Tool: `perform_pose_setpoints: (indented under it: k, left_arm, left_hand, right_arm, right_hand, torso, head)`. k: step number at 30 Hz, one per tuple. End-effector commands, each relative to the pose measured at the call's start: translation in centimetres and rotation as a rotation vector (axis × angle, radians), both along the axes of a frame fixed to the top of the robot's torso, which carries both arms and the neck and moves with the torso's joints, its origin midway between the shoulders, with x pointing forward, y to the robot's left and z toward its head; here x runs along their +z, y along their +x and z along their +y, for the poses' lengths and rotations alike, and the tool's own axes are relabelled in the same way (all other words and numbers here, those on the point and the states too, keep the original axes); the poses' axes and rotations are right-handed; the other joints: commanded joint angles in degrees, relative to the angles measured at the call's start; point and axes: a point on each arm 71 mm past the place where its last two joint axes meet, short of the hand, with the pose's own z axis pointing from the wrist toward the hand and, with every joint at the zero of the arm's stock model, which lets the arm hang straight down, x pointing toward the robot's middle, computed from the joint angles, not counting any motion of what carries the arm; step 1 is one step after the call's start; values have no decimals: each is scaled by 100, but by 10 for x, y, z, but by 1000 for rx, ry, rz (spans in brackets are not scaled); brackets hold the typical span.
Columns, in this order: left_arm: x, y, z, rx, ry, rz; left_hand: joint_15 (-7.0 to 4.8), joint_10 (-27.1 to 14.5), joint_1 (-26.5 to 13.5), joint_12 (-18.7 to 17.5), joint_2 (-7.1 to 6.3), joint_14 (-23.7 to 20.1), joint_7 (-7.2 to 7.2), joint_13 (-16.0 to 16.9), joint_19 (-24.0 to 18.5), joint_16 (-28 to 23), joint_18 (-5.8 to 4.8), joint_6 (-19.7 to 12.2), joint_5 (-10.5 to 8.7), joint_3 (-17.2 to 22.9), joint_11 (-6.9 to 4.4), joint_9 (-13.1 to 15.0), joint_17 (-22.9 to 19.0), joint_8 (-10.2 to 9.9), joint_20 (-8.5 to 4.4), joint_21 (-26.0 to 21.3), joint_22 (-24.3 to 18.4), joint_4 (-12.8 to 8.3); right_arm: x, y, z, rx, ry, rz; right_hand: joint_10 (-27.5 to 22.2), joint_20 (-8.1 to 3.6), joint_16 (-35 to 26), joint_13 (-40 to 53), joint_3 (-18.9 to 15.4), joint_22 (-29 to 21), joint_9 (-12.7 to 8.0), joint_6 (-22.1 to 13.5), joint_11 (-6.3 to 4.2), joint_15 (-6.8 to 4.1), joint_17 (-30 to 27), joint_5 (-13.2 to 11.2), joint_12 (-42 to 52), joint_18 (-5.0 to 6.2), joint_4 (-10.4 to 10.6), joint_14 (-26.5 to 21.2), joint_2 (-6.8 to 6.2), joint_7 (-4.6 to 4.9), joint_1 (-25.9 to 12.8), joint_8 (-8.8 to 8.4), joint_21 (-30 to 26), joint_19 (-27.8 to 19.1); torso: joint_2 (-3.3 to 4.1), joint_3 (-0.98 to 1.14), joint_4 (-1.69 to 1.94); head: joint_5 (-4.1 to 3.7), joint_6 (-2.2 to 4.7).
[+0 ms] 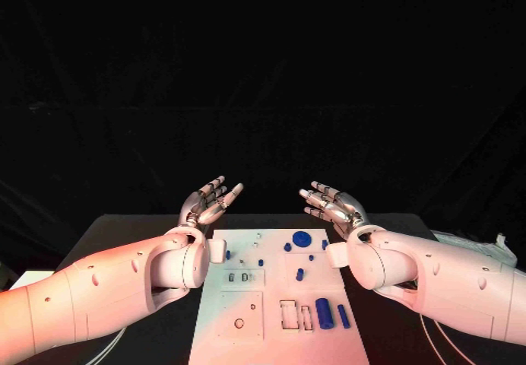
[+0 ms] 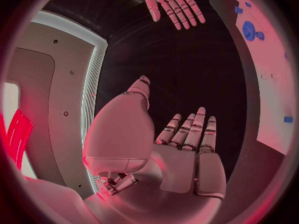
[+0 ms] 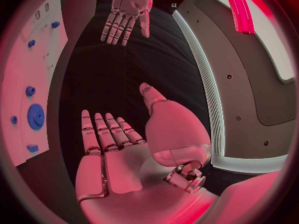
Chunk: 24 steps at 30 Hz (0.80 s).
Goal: Assemble the parts on the task board
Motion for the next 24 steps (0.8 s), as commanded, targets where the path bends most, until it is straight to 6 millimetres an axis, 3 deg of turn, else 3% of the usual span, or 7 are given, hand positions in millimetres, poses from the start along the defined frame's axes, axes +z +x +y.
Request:
perform_pose_setpoints:
  k: [1, 6, 7, 11, 13, 17, 24]
  left_arm:
    - [3, 0, -4, -43, -43, -23]
    - [3, 0, -4, -43, -43, -23]
    - [3, 1, 13, -36, -54, -31]
    - [4, 0, 21, -42, -61, -40]
    - [5, -2, 25, -53, -68, -37]
    - [8, -7, 30, -66, -85, -21]
    - [17, -22, 33, -164, -135, 5]
  left_hand:
    - [25, 65, 112, 35, -4, 84, 844, 9, 6, 26, 69, 71, 23, 18, 20, 8, 11, 25, 60, 39, 8, 35]
    - [2, 617, 211, 121, 268, 806, 846, 60, 339, 174, 101, 666, -22, 178, 19, 78, 100, 145, 63, 145, 71, -20]
    - [-73, 1090, 264, 197, 380, 1327, 829, 97, 862, 304, 170, 1080, -39, 220, -29, 119, 160, 230, 60, 306, 159, -75]
    - [-367, 2918, 421, 547, 592, 2319, 703, 222, 2759, 660, 454, 2506, -49, 263, -244, 245, 270, 520, 26, 1001, 474, -341]
    - [-550, 3353, 429, 665, 666, 2960, 607, 233, 3390, 910, 497, 3109, -63, 257, -380, 286, 364, 644, -117, 1304, 578, -421]
    - [-765, 3877, 346, 772, 759, 3572, 449, 251, 3905, 1100, 516, 3478, -74, 216, -556, 279, 496, 714, -311, 1513, 630, -421]
    - [-1119, 4553, 807, 720, 558, 4531, 240, 231, 4675, 1445, 521, 3850, -200, 321, -838, 209, 877, 665, -659, 1860, 734, -857]
  right_arm:
    - [-1, -1, 12, 180, -27, 28]
    - [-1, 0, 13, 205, -34, 33]
    - [8, 9, -7, 121, -207, -153]
    - [13, 10, -13, 111, -308, -248]
    - [16, 11, -15, 115, -351, -286]
    - [21, 13, -18, 124, -416, -336]
    - [35, 16, -27, 183, -593, -402]
  right_hand:
    - [376, 41, 53, 35, 61, 34, 30, 311, 64, 44, 34, 62, 72, 158, -177, 358, 47, 692, 419, 55, 51, 225]
    - [2111, 36, 347, 162, 149, 261, 148, 1566, 74, 10, 176, 54, 332, 455, -497, 2273, 100, 685, 831, 248, 532, 1928]
    - [2862, 39, 451, 194, 189, 282, 195, 2166, -2, -73, 199, 35, 446, 540, -587, 2932, 92, 616, 942, 344, 638, 2175]
    - [3537, -63, 520, 146, 377, 298, 235, 3409, -180, -273, 172, -28, 477, 605, -756, 3615, 45, 466, 1090, 465, 837, 2697]
    - [3759, -132, 518, 150, 503, 290, 220, 3606, -246, -342, 173, -70, 443, 621, -798, 3848, 33, 420, 1104, 451, 887, 2860]
    - [4086, -265, 545, 150, 721, 289, 203, 3839, -332, -474, 188, -127, 366, 621, -842, 4274, -28, 354, 1067, 395, 987, 3147]
    - [4637, -492, 585, 165, 1023, 317, 213, 4190, -500, -681, 247, -357, 251, 624, -875, 4980, -247, 265, 930, 316, 1198, 3642]
  torso:
    - [1, -1, 0]
    - [1, -1, 0]
    - [4, -14, -3]
    - [35, -10, 16]
    - [86, -7, 10]
    - [175, 3, 0]
    - [392, 36, 80]
  head:
    - [0, 0]
    - [0, 0]
    - [-9, -81]
    - [-17, -91]
    - [-11, -80]
    - [-26, -55]
    - [-139, -12]
